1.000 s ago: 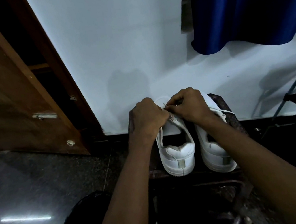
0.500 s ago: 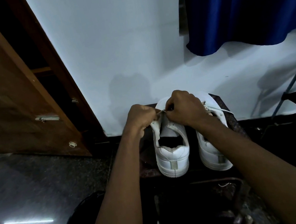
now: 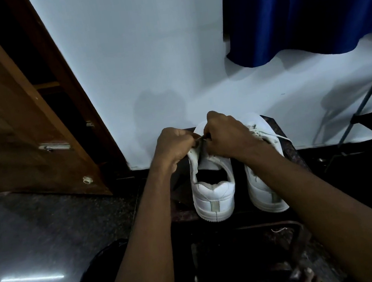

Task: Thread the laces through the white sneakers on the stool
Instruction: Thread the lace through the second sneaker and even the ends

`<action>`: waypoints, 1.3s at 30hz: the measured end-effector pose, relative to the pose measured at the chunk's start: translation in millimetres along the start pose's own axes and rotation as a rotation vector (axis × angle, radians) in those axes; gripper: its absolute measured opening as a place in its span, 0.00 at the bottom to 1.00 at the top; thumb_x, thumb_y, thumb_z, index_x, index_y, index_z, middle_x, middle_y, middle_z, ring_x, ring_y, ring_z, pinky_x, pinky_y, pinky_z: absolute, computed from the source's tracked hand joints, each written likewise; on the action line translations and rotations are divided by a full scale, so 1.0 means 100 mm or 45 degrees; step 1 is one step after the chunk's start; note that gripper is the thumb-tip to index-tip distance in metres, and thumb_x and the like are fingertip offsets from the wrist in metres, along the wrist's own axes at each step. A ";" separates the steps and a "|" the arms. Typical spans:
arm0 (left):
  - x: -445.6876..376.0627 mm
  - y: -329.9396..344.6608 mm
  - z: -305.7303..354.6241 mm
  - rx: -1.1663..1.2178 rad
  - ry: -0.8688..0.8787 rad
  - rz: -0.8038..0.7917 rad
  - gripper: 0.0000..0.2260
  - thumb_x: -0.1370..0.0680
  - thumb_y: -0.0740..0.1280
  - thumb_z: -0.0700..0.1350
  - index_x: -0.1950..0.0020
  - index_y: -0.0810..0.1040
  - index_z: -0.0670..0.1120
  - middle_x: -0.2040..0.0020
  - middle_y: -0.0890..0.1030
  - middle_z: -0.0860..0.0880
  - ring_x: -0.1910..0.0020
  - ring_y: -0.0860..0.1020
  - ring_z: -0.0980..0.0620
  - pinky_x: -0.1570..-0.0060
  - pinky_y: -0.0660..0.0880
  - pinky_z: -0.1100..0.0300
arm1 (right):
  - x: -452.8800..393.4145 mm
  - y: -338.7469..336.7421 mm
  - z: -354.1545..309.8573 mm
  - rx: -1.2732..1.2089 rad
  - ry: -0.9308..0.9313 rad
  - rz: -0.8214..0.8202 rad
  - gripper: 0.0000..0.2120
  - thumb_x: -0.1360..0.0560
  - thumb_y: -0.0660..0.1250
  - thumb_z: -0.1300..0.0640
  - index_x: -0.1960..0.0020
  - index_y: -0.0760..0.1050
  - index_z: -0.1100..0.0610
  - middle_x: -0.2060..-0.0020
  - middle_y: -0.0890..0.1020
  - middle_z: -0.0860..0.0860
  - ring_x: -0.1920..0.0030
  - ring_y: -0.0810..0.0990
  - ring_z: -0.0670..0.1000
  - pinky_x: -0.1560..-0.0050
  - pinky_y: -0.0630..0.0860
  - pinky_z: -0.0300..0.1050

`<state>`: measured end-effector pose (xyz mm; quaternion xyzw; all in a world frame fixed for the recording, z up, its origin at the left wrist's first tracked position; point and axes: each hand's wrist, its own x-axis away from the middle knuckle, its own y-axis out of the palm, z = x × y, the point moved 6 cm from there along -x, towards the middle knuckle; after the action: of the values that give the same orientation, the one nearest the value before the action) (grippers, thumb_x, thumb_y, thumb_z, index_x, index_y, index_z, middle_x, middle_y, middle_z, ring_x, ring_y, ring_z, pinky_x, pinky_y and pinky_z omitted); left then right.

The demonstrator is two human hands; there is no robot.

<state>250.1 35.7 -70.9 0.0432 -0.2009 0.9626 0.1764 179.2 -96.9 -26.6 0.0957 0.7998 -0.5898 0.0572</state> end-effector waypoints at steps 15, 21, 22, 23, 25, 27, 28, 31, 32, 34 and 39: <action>-0.01 0.00 -0.06 0.157 0.051 0.067 0.06 0.26 0.79 0.48 0.55 0.90 0.47 0.59 0.88 0.48 0.53 0.88 0.49 0.44 0.84 0.49 | -0.09 0.14 0.24 -0.160 0.063 0.065 0.04 0.29 0.71 0.53 0.56 0.82 0.53 0.57 0.78 0.45 0.54 0.81 0.53 0.55 0.79 0.52; 0.02 0.11 -0.14 0.230 0.056 0.198 0.03 0.27 0.80 0.45 0.60 0.89 0.48 0.60 0.88 0.49 0.56 0.88 0.49 0.47 0.84 0.50 | -0.07 0.11 0.23 -0.198 0.097 0.094 0.05 0.29 0.71 0.58 0.61 0.85 0.51 0.59 0.80 0.46 0.55 0.81 0.53 0.54 0.81 0.53; 0.04 0.11 -0.11 0.155 0.073 0.232 0.03 0.26 0.79 0.46 0.60 0.89 0.50 0.60 0.88 0.50 0.57 0.87 0.51 0.50 0.83 0.55 | -0.07 0.10 0.24 -0.219 0.101 0.096 0.05 0.29 0.71 0.58 0.62 0.85 0.51 0.59 0.80 0.46 0.55 0.81 0.53 0.54 0.81 0.53; 0.07 0.11 -0.07 0.057 0.099 0.275 0.03 0.25 0.78 0.47 0.58 0.89 0.50 0.59 0.88 0.51 0.57 0.86 0.54 0.53 0.80 0.60 | -0.07 0.10 0.25 -0.241 0.104 0.094 0.06 0.29 0.72 0.58 0.63 0.84 0.51 0.60 0.80 0.46 0.55 0.81 0.53 0.53 0.81 0.52; 0.10 0.11 -0.01 -0.123 0.170 0.351 0.04 0.22 0.74 0.47 0.53 0.88 0.48 0.55 0.88 0.51 0.56 0.83 0.56 0.54 0.75 0.63 | -0.06 0.09 0.24 -0.264 0.095 0.081 0.06 0.29 0.73 0.57 0.64 0.81 0.49 0.59 0.79 0.45 0.54 0.80 0.52 0.52 0.79 0.49; 0.12 0.08 0.04 -0.160 0.192 0.420 0.05 0.20 0.70 0.45 0.50 0.85 0.46 0.50 0.87 0.50 0.51 0.82 0.54 0.49 0.75 0.62 | -0.07 0.09 0.25 -0.287 0.090 0.089 0.04 0.29 0.74 0.55 0.62 0.81 0.50 0.57 0.78 0.44 0.54 0.80 0.51 0.50 0.78 0.49; 0.12 0.05 0.05 -0.078 0.200 0.460 0.06 0.19 0.67 0.46 0.52 0.82 0.46 0.51 0.87 0.50 0.50 0.83 0.52 0.46 0.77 0.60 | -0.07 0.10 0.26 -0.300 0.090 0.097 0.02 0.30 0.74 0.54 0.61 0.82 0.50 0.57 0.78 0.45 0.53 0.80 0.51 0.49 0.78 0.49; 0.12 0.01 0.09 0.661 0.169 0.460 0.14 0.14 0.58 0.41 0.56 0.77 0.44 0.63 0.85 0.48 0.59 0.85 0.48 0.50 0.84 0.52 | -0.07 0.11 0.29 -0.325 0.078 0.118 0.04 0.31 0.74 0.52 0.59 0.79 0.48 0.55 0.79 0.46 0.52 0.80 0.51 0.48 0.78 0.52; 0.13 -0.01 0.11 0.900 0.164 0.469 0.14 0.13 0.56 0.38 0.56 0.74 0.44 0.65 0.83 0.49 0.63 0.84 0.49 0.56 0.83 0.55 | -0.07 0.11 0.29 -0.328 0.068 0.122 0.05 0.31 0.74 0.52 0.58 0.77 0.48 0.55 0.79 0.47 0.53 0.80 0.51 0.48 0.78 0.52; 0.16 -0.14 0.12 1.133 0.164 0.574 0.13 0.13 0.53 0.37 0.54 0.69 0.47 0.66 0.77 0.49 0.69 0.81 0.54 0.65 0.77 0.62 | -0.08 0.12 0.29 -0.314 0.059 0.111 0.07 0.30 0.73 0.51 0.57 0.75 0.47 0.54 0.79 0.47 0.53 0.79 0.51 0.48 0.77 0.51; 0.05 -0.26 0.01 -0.289 0.233 0.529 0.12 0.14 0.59 0.49 0.49 0.78 0.44 0.54 0.82 0.42 0.51 0.80 0.40 0.57 0.65 0.56 | -0.09 0.15 0.28 -0.282 0.077 0.065 0.08 0.32 0.70 0.51 0.54 0.76 0.49 0.54 0.77 0.48 0.54 0.79 0.52 0.50 0.77 0.52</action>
<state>254.8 59.3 -59.9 -0.1064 -0.2953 0.9495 -0.0040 191.2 -119.9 -47.2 0.1270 0.8587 -0.4930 0.0582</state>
